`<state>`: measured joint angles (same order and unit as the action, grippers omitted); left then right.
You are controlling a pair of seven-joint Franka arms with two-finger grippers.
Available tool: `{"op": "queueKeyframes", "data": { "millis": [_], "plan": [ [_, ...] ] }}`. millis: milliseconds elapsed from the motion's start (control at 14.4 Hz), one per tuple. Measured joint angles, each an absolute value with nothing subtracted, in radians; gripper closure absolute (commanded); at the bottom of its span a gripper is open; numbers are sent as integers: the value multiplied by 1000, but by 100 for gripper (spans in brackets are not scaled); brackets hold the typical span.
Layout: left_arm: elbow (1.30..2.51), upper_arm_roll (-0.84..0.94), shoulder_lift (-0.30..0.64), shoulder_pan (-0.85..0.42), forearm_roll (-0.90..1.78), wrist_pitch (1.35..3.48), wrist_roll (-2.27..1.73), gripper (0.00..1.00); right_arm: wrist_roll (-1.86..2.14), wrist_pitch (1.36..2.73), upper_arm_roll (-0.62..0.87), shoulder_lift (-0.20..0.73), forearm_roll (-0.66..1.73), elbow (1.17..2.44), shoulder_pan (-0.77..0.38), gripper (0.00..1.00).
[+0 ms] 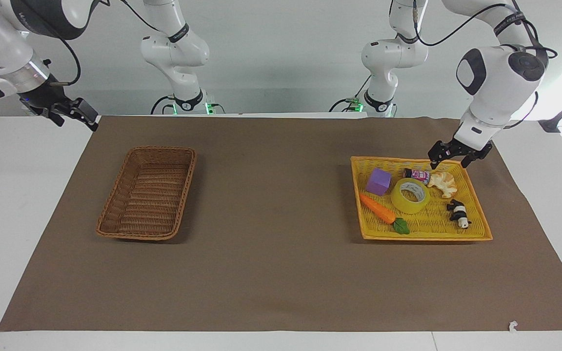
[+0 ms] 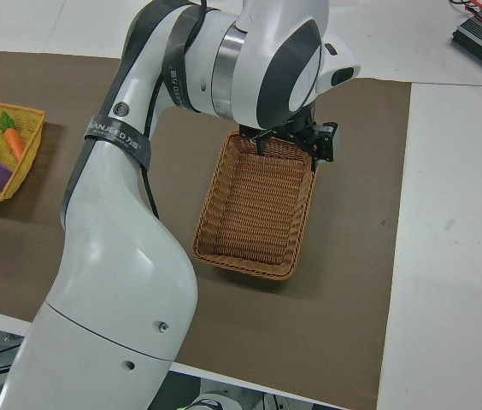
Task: Move tape to another basket
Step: 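Reach the left gripper down to the yellow tape roll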
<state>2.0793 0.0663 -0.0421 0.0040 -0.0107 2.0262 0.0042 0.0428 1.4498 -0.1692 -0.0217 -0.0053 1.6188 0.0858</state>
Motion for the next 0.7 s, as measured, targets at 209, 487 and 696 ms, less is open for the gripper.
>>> {"op": "queueKeyframes", "data": {
  "millis": [209, 487, 696],
  "plan": [
    [2108, 67, -9, 1, -11, 2051, -12, 14, 43, 1450, -169, -22, -5, 1619, 86, 0],
    [2151, 67, 8, -1, -8, 2111, -26, 20, 43, 1450, -169, -22, -5, 1619, 86, 0],
    [2155, 64, 34, 0, -7, 2144, -33, 21, 43, 1450, -169, -22, -5, 1619, 86, 0]
  ]
}}
